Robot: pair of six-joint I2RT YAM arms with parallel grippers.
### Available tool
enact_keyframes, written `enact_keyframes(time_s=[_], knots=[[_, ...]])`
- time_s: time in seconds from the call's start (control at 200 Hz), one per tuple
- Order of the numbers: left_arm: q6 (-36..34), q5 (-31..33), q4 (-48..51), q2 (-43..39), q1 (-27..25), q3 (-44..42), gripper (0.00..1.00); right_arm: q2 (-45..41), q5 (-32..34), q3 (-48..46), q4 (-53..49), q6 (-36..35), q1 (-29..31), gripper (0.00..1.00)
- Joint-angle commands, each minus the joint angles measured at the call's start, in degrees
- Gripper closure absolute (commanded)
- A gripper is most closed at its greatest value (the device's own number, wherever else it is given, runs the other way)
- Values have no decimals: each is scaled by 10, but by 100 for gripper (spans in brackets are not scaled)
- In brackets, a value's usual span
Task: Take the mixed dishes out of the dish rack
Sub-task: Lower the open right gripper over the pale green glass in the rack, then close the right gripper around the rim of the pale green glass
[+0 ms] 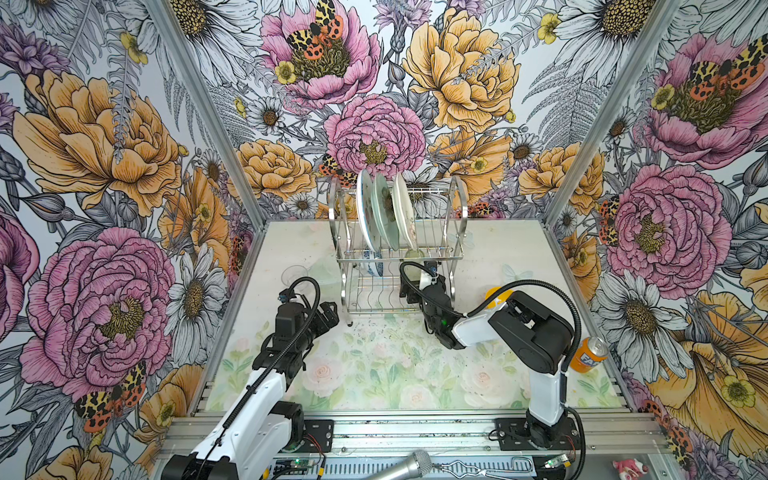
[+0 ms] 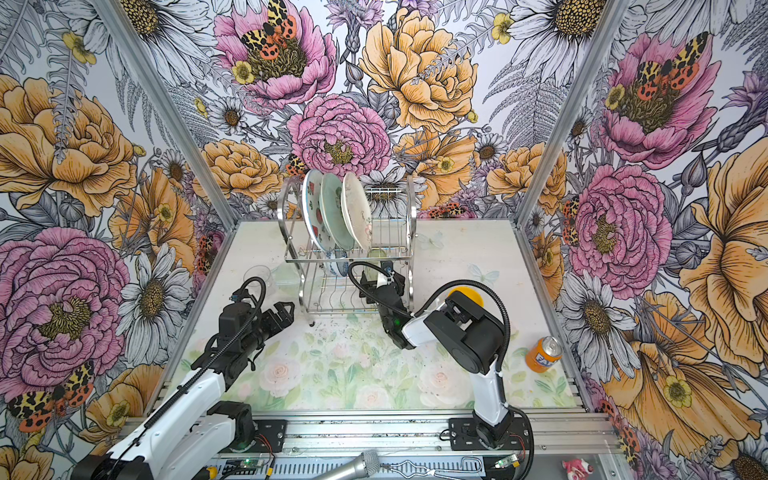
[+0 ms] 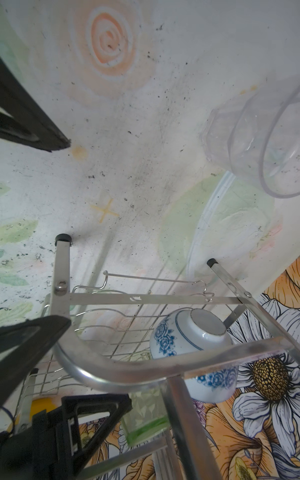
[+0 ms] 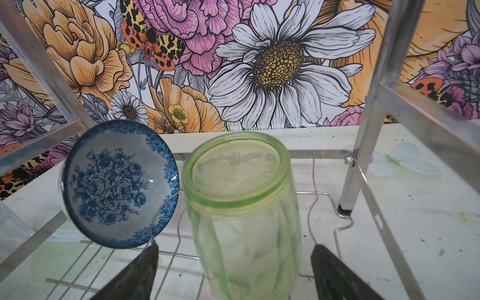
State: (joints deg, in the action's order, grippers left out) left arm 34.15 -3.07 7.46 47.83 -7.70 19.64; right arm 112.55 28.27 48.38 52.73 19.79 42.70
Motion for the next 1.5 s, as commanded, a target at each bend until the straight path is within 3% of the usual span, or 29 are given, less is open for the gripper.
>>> enact_keyframes(time_s=[0.0, 1.031, 1.496], knots=[[-7, -5, -5, -16, 4, -11, 1, -4, 6, 23, -4, -10, 0, 6], [6, -33, -34, 6, 26, -14, 1, 30, -49, 95, -46, 3, -38, 5], [7, -35, -36, 5, 27, -17, 1, 41, -59, 111, -49, 8, -43, 16]])
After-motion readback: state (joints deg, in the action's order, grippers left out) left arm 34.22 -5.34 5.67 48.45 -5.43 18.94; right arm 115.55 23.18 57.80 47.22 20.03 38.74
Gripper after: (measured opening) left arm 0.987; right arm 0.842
